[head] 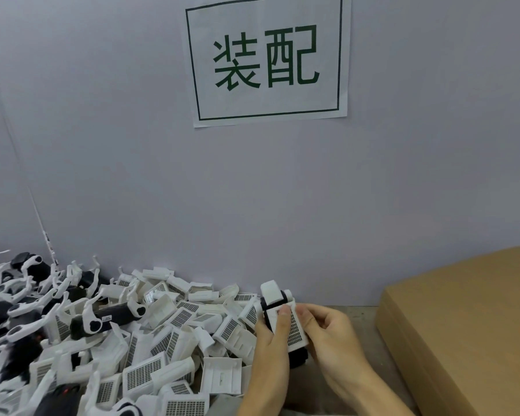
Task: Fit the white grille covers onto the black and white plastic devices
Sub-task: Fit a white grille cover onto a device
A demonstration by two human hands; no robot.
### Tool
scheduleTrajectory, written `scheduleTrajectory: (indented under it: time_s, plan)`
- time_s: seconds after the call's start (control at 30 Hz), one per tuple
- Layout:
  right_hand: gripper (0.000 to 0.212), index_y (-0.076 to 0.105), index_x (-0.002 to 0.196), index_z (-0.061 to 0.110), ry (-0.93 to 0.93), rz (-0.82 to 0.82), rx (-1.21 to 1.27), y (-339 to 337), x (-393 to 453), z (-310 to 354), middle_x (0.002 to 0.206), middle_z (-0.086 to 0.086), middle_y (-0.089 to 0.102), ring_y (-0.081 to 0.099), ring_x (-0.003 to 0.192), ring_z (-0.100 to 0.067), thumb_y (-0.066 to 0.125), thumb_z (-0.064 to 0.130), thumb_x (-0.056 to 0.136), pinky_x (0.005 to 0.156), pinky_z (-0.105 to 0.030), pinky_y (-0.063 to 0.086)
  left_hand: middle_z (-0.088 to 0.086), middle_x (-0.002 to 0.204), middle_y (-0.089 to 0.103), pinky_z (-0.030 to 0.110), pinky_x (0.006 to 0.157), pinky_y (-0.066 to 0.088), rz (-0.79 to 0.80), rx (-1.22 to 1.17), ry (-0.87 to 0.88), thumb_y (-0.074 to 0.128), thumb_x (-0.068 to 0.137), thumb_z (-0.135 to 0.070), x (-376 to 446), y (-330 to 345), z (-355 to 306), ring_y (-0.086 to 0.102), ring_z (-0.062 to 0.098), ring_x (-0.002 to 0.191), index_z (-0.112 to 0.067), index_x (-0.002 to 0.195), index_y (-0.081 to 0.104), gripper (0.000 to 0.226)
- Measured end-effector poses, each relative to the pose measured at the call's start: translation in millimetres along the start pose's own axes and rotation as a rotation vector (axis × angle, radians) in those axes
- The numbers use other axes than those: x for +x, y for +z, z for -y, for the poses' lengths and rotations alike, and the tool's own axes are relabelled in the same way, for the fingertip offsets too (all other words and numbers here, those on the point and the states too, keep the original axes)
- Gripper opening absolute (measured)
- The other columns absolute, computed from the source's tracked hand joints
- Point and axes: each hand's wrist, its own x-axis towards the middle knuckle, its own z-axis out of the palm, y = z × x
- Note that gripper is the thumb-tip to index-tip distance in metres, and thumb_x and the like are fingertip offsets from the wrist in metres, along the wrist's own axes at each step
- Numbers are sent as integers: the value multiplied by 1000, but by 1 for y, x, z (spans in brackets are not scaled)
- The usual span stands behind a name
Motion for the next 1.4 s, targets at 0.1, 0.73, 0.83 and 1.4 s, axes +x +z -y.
scheduleTrajectory:
  time_s: [0.1,0.73,0.83,1.4]
  plan:
    - [14,77,88,21,-136,-99,-255,0,-1,-5,83,3,78,74,82,-10,65,18,96,70,-25,58,-3,115,71,11,73,52,-3,73,52,48,103,-31,-3,-2,3,68,2,103,-30,130,53,27]
    - [19,74,103,25,-110,-42,-292,4,-5,-4,92,11,77,72,88,-3,56,28,100,74,-20,57,14,98,72,19,57,54,-126,-43,59,65,94,-22,0,-3,-2,74,13,79,-15,107,61,15]
    - [22,76,100,22,-69,39,-208,3,-6,-1,90,10,78,73,87,-2,54,22,102,68,-13,53,15,96,73,24,60,57,-121,-53,55,65,94,-22,0,-3,-2,74,19,82,-15,105,65,13]
    - [22,74,92,34,-70,32,-366,1,-3,-2,89,16,77,71,88,-2,61,17,99,73,-16,55,3,91,78,28,74,59,-142,80,20,57,100,-15,4,-5,3,74,16,88,-16,106,71,15]
